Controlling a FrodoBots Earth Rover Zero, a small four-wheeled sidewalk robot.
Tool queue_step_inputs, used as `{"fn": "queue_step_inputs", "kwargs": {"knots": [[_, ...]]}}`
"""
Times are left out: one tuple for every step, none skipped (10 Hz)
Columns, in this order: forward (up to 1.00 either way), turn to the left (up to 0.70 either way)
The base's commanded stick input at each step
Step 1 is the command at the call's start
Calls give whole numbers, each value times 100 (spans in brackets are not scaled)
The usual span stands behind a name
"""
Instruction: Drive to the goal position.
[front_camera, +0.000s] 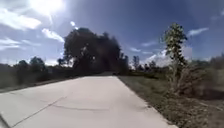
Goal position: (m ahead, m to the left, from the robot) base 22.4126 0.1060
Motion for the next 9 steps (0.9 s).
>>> {"fn": "queue_step_inputs", "kwargs": {"knots": [[85,0],[85,0],[85,0],[85,0],[85,0],[85,0],[85,0],[85,0],[85,0]]}}
